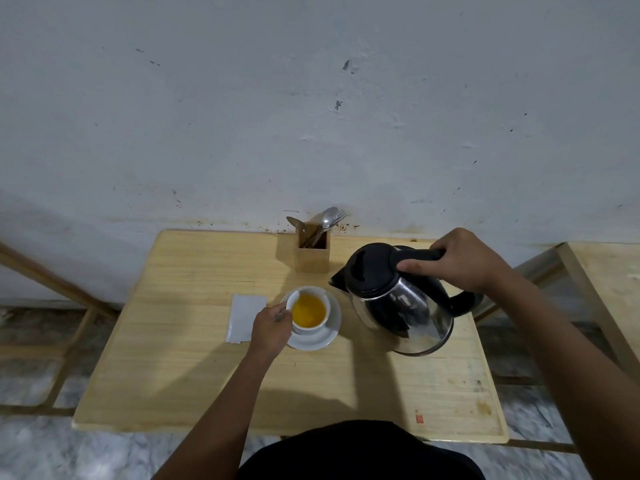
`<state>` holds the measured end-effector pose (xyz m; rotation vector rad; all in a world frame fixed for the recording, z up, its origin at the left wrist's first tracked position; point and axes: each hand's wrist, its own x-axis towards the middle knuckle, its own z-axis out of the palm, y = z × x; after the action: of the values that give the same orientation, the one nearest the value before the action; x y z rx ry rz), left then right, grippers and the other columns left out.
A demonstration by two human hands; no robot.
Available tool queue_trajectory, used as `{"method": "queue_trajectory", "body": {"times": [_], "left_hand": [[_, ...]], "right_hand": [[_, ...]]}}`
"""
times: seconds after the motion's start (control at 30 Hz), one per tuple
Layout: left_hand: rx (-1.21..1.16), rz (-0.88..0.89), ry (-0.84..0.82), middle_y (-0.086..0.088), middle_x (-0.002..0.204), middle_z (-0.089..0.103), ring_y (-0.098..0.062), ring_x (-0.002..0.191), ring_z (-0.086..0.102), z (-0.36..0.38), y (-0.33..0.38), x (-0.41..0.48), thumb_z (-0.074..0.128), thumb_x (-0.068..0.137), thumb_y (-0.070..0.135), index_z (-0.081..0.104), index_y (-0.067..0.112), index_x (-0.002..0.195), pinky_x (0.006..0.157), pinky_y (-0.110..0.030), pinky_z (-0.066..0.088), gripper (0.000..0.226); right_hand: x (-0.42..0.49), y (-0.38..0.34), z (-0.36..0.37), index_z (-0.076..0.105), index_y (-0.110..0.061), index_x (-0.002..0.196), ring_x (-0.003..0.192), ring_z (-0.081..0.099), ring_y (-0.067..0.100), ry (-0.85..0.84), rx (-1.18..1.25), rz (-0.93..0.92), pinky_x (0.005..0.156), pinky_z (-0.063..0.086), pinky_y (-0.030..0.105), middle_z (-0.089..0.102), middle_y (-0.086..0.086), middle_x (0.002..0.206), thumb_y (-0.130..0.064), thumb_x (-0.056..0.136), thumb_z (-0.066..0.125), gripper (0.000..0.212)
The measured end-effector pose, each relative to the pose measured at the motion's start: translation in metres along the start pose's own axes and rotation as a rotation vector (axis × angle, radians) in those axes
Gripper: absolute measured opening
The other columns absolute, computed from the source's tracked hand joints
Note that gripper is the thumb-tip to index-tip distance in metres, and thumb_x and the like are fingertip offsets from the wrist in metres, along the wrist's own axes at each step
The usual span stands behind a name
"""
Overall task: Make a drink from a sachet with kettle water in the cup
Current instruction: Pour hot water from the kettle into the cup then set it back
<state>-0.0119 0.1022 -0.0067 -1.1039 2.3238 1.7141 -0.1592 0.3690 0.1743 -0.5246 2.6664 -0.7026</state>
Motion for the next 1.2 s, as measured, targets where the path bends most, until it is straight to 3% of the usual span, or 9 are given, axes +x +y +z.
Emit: {"method": "queue_trajectory", "body": {"times": [0.23,0.33,0.47,0.57,0.67,0.77,0.9,1.0,1.2], "left_hand": [[0.020,-0.018,0.170,-0.013,0.098,0.066,-0.033,0.091,0.068,0.014,-0.002,-0.001,0.053,0.095,0.028,0.065,0.008,0.122,0.089,-0.047,0.054,0.035],[0.035,-0.026,0.221,-0.015,0.102,0.067,-0.034,0.091,0.067,0.019,0.000,-0.002,0.052,0.095,0.028,0.066,0.008,0.120,0.087,-0.042,0.053,0.034],[0.011,-0.061,0.262,-0.013,0.102,0.065,-0.034,0.091,0.067,0.026,0.005,-0.003,0.050,0.095,0.027,0.065,0.009,0.120,0.088,-0.043,0.052,0.035],[0.000,-0.094,0.303,-0.013,0.099,0.067,-0.033,0.090,0.066,0.030,0.009,-0.005,0.049,0.094,0.026,0.068,0.009,0.115,0.087,-0.043,0.052,0.033],[0.047,-0.124,0.320,-0.014,0.084,0.066,-0.031,0.083,0.064,0.034,0.014,-0.004,0.045,0.093,0.022,0.070,0.005,0.095,0.074,-0.036,0.046,0.030],[0.096,-0.157,0.331,-0.014,0.068,0.058,-0.030,0.073,0.058,0.036,0.020,-0.004,0.043,0.093,0.017,0.058,0.004,0.070,0.067,-0.034,0.039,0.030],[0.150,-0.144,0.329,-0.021,0.077,0.068,-0.036,0.077,0.066,0.035,0.017,-0.003,0.043,0.094,0.019,0.063,-0.001,0.077,0.078,-0.047,0.055,0.033],[0.140,-0.148,0.322,-0.010,0.078,0.065,-0.031,0.079,0.062,0.035,0.021,-0.007,0.046,0.094,0.022,0.063,0.017,0.074,0.084,-0.044,0.054,0.027],[0.170,-0.091,0.348,-0.026,0.087,0.071,-0.038,0.084,0.067,0.036,0.023,-0.008,0.047,0.096,0.018,0.071,-0.002,0.093,0.084,-0.046,0.052,0.031]], "right_hand": [[-0.005,0.059,0.001,0.043,0.008,0.050,0.044,0.036,0.016,0.210,0.225,-0.045,0.050,0.030,0.030,0.034,0.007,0.046,-0.084,0.049,0.068,0.096],[-0.004,0.079,-0.005,0.043,0.009,0.049,0.043,0.039,0.017,0.290,0.278,-0.071,0.049,0.032,0.031,0.035,0.010,0.044,-0.076,0.056,0.071,0.090],[0.009,0.105,-0.020,0.046,0.013,0.052,0.039,0.042,0.030,0.342,0.311,-0.068,0.045,0.045,0.048,0.038,0.024,0.044,-0.080,0.056,0.070,0.097],[0.023,0.119,-0.027,0.053,0.013,0.055,0.045,0.053,0.043,0.355,0.295,-0.094,0.047,0.049,0.051,0.049,0.031,0.050,-0.081,0.057,0.069,0.096],[0.035,0.130,-0.031,0.058,0.010,0.056,0.049,0.056,0.046,0.371,0.313,-0.108,0.047,0.045,0.039,0.053,0.032,0.053,-0.083,0.054,0.067,0.094],[0.049,0.140,-0.031,0.055,0.011,0.055,0.048,0.053,0.046,0.368,0.344,-0.125,0.050,0.040,0.034,0.051,0.033,0.052,-0.082,0.053,0.069,0.094],[0.069,0.146,-0.028,0.056,0.013,0.055,0.045,0.052,0.044,0.359,0.379,-0.166,0.050,0.039,0.033,0.052,0.031,0.050,-0.077,0.058,0.070,0.091],[0.081,0.148,-0.023,0.052,0.013,0.053,0.042,0.051,0.042,0.325,0.387,-0.189,0.050,0.037,0.032,0.049,0.031,0.048,-0.072,0.061,0.073,0.088],[0.095,0.152,-0.010,0.059,0.008,0.053,0.042,0.051,0.031,0.308,0.439,-0.199,0.050,0.042,0.034,0.054,0.026,0.047,-0.062,0.063,0.072,0.073]]}}
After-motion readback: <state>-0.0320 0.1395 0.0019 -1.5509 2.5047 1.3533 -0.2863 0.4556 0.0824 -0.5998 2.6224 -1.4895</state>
